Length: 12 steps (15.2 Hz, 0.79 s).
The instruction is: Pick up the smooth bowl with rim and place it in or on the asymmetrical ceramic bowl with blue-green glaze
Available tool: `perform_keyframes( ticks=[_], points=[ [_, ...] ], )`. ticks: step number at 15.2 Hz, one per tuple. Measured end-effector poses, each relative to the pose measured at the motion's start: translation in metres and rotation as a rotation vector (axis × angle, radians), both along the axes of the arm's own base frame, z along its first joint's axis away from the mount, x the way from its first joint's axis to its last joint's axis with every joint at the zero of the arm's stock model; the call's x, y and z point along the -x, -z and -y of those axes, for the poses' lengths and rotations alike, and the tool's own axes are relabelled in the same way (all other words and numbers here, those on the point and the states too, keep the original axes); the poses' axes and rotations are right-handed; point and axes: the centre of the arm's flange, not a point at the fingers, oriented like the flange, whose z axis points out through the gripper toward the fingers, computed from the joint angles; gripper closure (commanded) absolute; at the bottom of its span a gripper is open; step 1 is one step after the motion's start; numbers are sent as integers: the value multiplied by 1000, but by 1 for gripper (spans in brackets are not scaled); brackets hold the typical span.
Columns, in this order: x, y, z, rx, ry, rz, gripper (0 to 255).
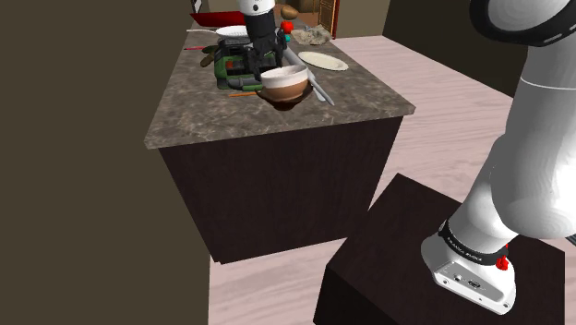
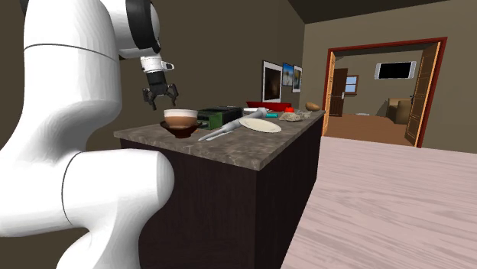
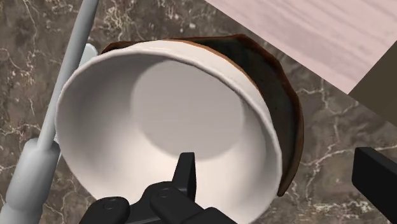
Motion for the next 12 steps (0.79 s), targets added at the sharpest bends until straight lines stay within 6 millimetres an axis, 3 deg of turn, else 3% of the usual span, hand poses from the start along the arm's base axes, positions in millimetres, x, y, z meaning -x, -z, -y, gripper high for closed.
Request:
perform_keyframes(
  ticks=[2,6,12],
  points=[
    [0,-5,-2,0,0,0,0],
    [0,-42,-8,0,0,1,0],
    [1,-49,-9,0,0,0,0]
  ],
)
